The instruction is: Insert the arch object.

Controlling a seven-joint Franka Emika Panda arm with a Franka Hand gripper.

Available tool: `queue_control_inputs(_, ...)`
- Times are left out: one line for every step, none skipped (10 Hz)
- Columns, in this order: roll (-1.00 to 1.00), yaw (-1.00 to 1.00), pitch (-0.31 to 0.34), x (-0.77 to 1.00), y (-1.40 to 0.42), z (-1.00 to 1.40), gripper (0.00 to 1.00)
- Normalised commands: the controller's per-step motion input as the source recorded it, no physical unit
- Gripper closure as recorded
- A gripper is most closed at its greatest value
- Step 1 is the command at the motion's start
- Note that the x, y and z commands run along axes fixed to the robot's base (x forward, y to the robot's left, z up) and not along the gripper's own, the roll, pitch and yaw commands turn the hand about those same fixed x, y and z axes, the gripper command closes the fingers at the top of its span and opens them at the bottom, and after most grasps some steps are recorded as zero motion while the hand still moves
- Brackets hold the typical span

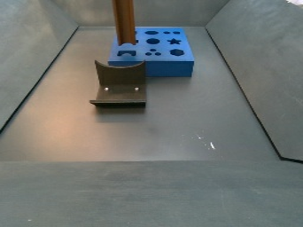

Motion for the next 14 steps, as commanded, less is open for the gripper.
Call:
queue_control_inputs(0.05, -0.43, 0.056, 0.04, 0.11, -0.08, 1.0)
queue_control_inputs(0.0, 0.0, 0.0, 0.0, 0.0, -0.04, 1.0)
queue_control_inputs(0.04, 0.17, 0.0, 0.0, 0.0, -0.18, 1.0)
queue_control_inputs(0.03, 0.26, 0.0, 0.0, 0.0, -0.17, 1.0)
queue_control_inputs(0.06, 0.29, 0.0, 0.0, 0.0, -0.22, 1.0)
queue_control_inputs(0.1, 0.28, 0.0, 0.0, 0.0, -0.23, 1.0)
queue_control_inputs(0.11, 0.28, 0.0, 0.0, 0.0, -0.22, 1.0)
queue_control_inputs(0.1, 0.25, 0.0, 0.0, 0.01, -0.21, 1.0)
queue_control_inputs(0.09, 0.04, 0.011, 0.0, 0.01, -0.16, 1.0)
queue_control_inputs(0.08, 0.0, 0.019, -0.03, 0.03, -0.16, 1.0)
queue_control_inputs(0.1, 0.0, 0.034, 0.0, 0.04, -0.14, 1.0)
queue_control_inputs(0.13, 0.0, 0.059, 0.0, 0.05, -0.13, 1.0)
queue_control_inputs(0.17, 0.0, 0.091, 0.0, 0.04, -0.07, 1.0)
queue_control_inputs(0.27, 0.0, 0.119, 0.0, 0.0, 0.0, 1.0)
